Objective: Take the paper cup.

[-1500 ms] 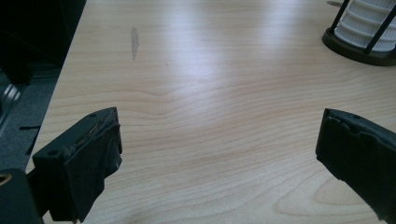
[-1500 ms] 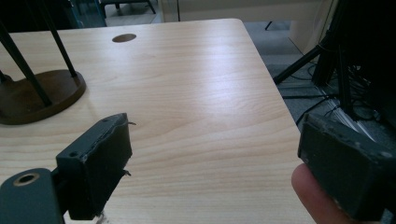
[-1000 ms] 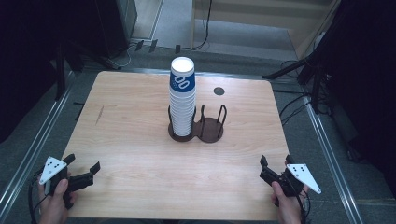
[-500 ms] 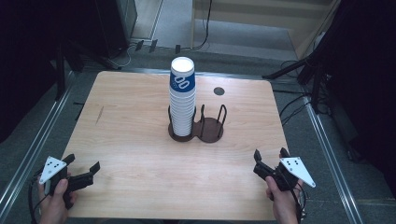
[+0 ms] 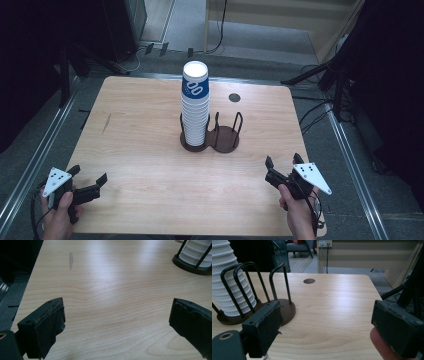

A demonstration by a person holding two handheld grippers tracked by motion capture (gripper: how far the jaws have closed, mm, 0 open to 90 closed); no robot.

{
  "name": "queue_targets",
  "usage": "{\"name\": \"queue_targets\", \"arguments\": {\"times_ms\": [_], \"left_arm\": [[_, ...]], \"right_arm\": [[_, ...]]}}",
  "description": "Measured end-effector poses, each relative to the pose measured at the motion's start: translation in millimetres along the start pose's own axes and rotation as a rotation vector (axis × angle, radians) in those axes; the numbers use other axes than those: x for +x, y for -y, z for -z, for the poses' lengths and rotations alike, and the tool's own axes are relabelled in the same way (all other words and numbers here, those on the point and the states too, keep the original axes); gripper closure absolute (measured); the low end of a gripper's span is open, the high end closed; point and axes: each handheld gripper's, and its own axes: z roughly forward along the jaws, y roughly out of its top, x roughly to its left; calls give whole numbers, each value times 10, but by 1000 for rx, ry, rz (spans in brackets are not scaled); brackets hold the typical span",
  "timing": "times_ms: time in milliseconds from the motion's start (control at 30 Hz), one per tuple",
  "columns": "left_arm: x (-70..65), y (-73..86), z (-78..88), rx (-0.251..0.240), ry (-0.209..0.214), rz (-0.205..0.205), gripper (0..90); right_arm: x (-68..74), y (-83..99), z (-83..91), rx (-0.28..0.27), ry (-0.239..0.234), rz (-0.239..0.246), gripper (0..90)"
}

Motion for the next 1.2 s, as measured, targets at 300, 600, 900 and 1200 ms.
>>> {"name": "queue_targets", "arguments": {"times_ms": [300,600,900,1200], "left_arm": [[-2,0,1,-1,1,-1,13],[-4,1,2,-1,0,-5,12],[-6,1,2,-1,-1,-6,12],[-6,1,2,-1,-1,-6,13]], "right_arm": [[141,-55,-65,-2,-29,7,96],[256,-99,-117,-3,-55,6,96],[336,-135,-151,-3,-71,10,96],[428,-179,-194,-8,-90,8,95]]}}
